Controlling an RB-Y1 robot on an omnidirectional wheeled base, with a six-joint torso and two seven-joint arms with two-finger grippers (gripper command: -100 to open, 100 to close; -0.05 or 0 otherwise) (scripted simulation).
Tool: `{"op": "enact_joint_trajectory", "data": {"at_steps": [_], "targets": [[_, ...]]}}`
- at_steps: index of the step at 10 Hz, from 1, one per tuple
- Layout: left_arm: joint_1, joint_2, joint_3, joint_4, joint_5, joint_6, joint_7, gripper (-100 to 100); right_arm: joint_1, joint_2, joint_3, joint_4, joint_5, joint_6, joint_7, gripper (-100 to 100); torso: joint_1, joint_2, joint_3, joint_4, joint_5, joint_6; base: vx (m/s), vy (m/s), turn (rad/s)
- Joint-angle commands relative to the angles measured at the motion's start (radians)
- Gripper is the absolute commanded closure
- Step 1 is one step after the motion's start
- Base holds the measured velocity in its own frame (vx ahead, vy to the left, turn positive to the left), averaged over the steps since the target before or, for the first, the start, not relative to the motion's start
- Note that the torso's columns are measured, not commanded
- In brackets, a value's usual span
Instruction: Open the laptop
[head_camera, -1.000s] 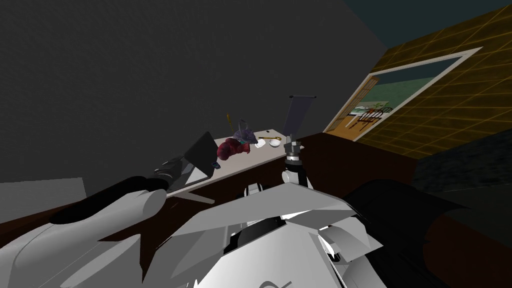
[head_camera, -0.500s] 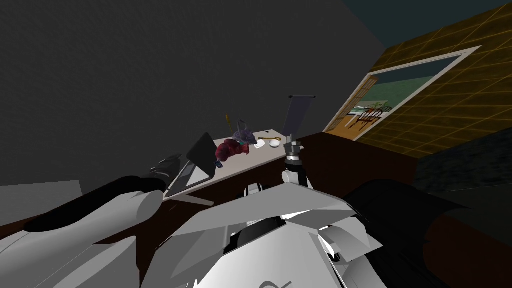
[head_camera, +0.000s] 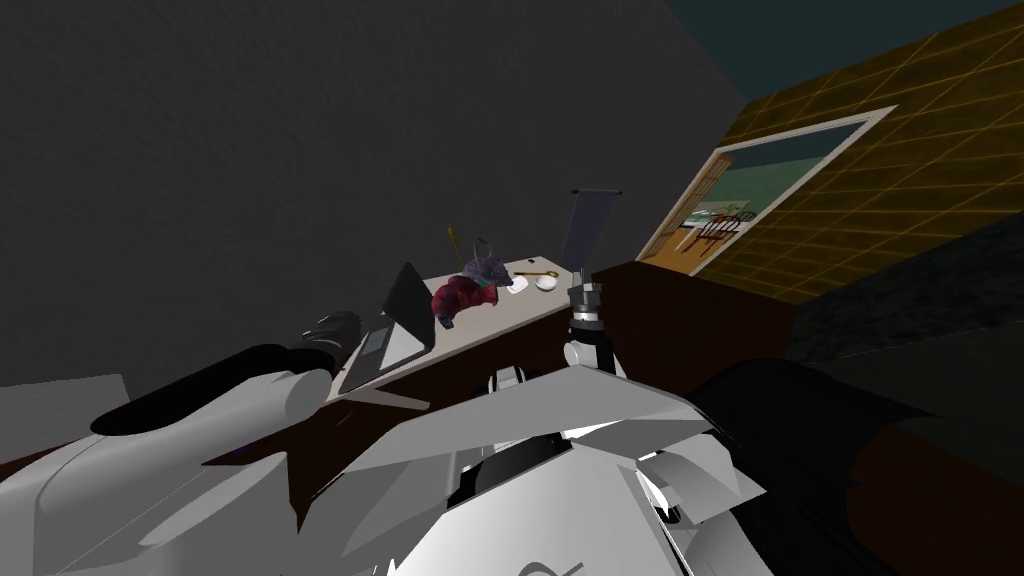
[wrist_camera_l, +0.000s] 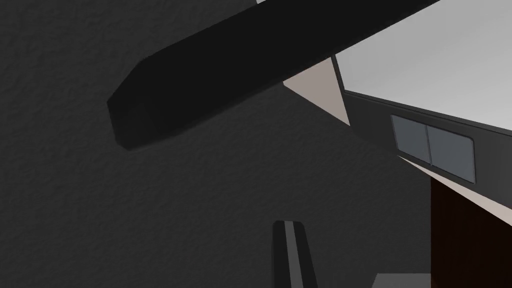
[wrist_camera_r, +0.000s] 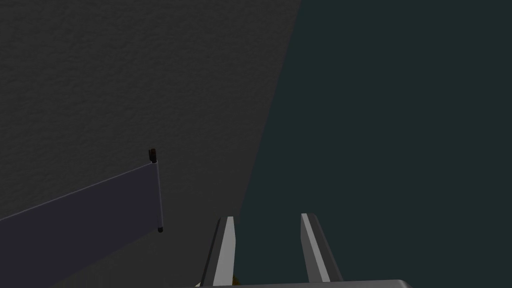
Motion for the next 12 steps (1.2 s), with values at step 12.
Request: {"op": "enact_joint_trajectory", "data": {"at_steps": [12], "targets": [[-0.187,-0.038,0.050,0.318,0.006,-0.099,0.140,100,0.000,0.000,0.000,0.000,0.000,0.000,0.000,0,-0.003,-0.008,-0.005,-0.002,-0.001,0.000,-0.104,0.057,-0.081]]}}
